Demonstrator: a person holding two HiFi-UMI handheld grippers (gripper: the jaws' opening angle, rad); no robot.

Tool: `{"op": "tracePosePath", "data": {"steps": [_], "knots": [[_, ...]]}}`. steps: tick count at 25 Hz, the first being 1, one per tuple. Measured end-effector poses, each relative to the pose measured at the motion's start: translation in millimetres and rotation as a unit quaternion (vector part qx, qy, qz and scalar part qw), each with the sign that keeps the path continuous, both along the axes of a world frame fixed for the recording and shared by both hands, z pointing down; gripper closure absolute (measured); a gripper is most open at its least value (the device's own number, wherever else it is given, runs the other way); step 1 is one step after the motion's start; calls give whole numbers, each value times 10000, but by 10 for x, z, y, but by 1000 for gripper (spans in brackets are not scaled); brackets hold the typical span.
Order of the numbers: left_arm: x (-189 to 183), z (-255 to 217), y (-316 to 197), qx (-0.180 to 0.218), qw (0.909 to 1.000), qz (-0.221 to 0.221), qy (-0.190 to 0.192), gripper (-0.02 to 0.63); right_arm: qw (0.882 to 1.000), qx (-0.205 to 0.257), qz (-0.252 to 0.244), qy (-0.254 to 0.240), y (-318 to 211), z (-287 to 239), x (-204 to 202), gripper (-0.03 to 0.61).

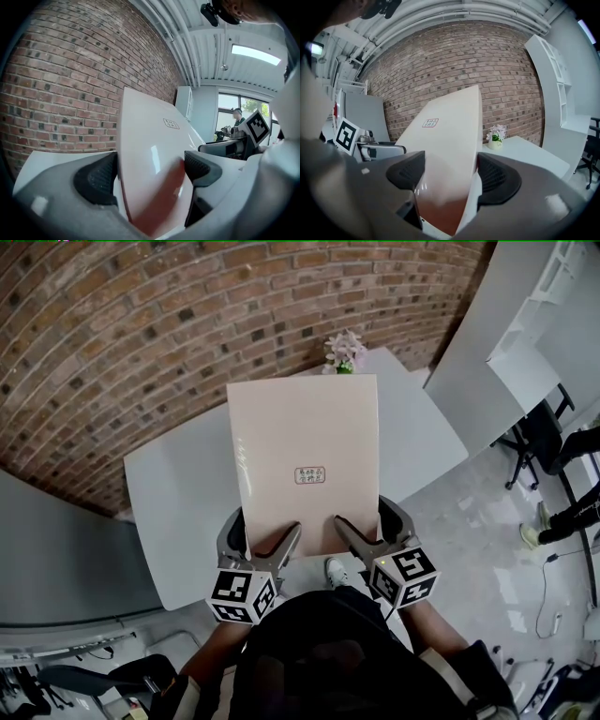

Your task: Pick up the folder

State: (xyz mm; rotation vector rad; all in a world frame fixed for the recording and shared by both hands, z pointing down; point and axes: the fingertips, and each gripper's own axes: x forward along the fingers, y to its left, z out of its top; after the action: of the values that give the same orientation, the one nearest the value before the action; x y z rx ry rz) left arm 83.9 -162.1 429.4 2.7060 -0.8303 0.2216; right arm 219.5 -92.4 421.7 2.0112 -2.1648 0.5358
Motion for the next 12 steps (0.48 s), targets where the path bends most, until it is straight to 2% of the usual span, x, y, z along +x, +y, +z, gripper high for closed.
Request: {"op": "tracePosePath", "data": {"steps": [12], "knots": [[-10,36,-19,-79,9999,-75,6,170,9999,7,-11,-110,-29,41,-1,222]]}}
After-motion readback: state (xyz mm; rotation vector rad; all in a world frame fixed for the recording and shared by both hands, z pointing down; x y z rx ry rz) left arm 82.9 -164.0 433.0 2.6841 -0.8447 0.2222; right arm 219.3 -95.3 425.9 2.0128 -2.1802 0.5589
